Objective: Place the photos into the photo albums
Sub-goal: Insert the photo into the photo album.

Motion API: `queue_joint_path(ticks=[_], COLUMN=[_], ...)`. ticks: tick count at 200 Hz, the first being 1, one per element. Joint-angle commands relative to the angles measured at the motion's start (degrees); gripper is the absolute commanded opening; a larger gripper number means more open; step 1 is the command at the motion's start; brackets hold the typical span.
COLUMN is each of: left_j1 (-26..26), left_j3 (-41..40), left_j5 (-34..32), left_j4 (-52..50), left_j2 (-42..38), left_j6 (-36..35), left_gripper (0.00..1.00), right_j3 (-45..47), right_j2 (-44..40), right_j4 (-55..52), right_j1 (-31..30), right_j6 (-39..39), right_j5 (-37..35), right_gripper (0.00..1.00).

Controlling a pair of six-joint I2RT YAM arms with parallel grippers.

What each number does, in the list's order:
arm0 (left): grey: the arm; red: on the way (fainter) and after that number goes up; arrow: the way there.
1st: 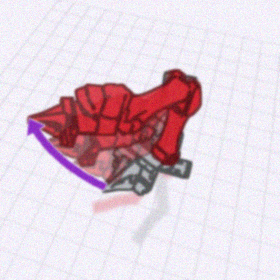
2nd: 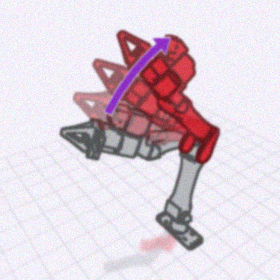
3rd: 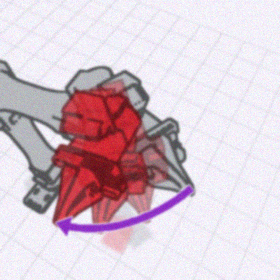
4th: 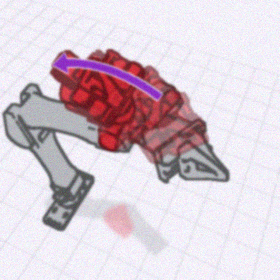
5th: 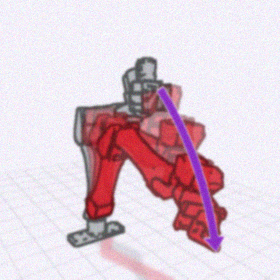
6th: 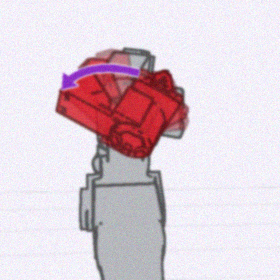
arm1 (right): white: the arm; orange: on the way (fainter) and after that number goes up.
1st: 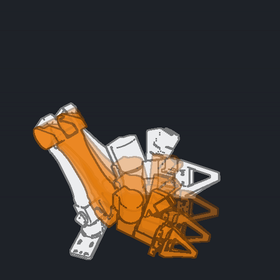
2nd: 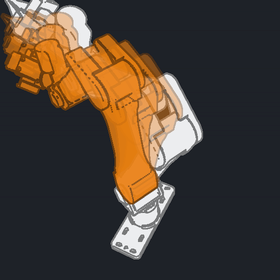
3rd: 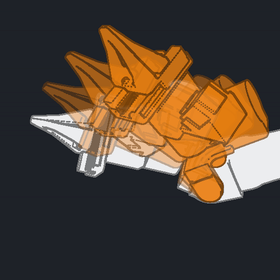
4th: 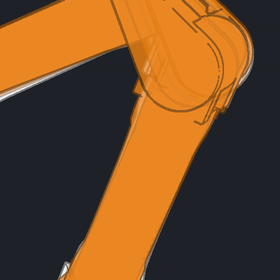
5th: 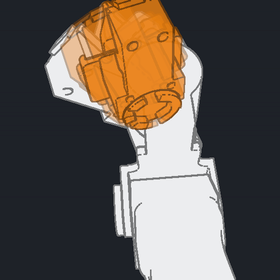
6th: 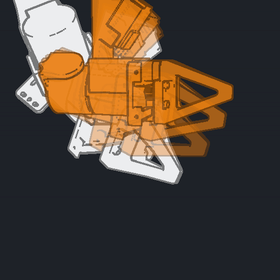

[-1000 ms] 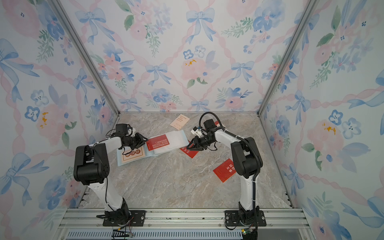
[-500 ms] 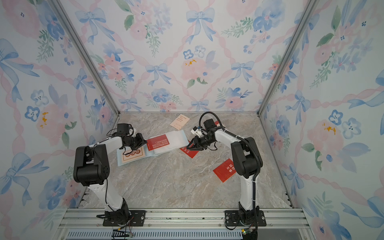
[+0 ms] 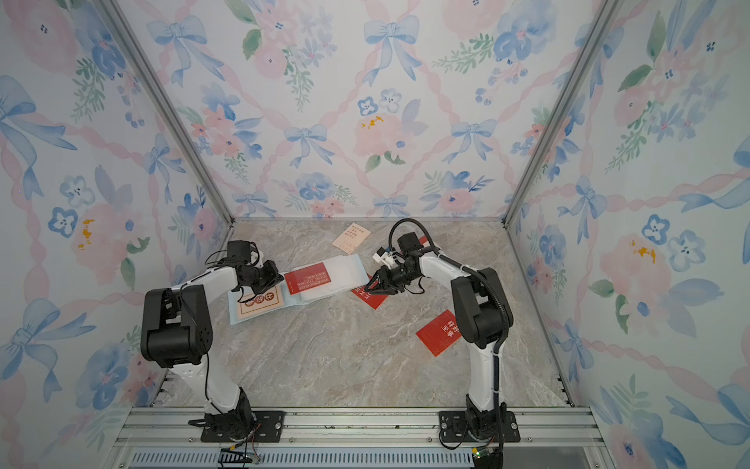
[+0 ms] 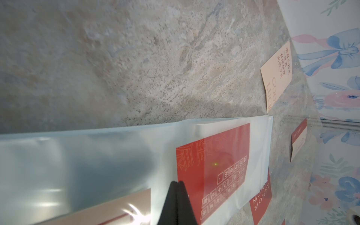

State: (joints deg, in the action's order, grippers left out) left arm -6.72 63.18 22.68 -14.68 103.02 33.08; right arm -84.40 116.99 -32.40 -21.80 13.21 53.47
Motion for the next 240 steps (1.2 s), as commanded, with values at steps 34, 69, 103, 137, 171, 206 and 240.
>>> queue_joint_path(ticks=[34, 69, 103, 137, 171, 206, 240], left_j1=[0.55, 2.21, 3.62, 4.16, 5.02, 6.69, 8.33], left_j3=[-0.45, -0.34, 0.63, 1.69, 3.15, 5.06, 7.31], left_j5=[-2.55, -2.55, -3.87, -3.60, -3.69, -3.43, -3.30], left_j4=[-2.45, -2.54, -2.72, -2.81, -2.80, -2.81, -2.81], left_j2=[0.02, 0.85, 2.28, 2.93, 2.92, 4.71, 6.48], left_j6=[-1.78, -1.54, -1.19, -1.00, -0.40, 0.15, 0.93], left_gripper=[0.00, 0.00, 0.00, 0.00, 0.00, 0.00, 0.00], right_j3=[-1.70, -1.64, -1.24, 0.08, 0.21, -0.21, -0.02], right_j2=[0.35, 0.25, 0.40, -0.53, -0.38, -0.28, -0.54], right_j4=[-1.06, -0.69, -1.32, -0.45, -0.24, -0.43, -0.81], right_j1=[-0.07, -0.12, -0.04, 0.27, 0.38, 0.37, 0.48], right_j6=[-0.98, -0.90, -1.47, -1.32, -1.01, -1.14, -1.49], right_j5=[-0.21, 0.32, 0.67, 0.60, 0.67, 0.67, 0.61], right_gripper=[0.36, 0.36, 0.36, 0.36, 0.36, 0.36, 0.36])
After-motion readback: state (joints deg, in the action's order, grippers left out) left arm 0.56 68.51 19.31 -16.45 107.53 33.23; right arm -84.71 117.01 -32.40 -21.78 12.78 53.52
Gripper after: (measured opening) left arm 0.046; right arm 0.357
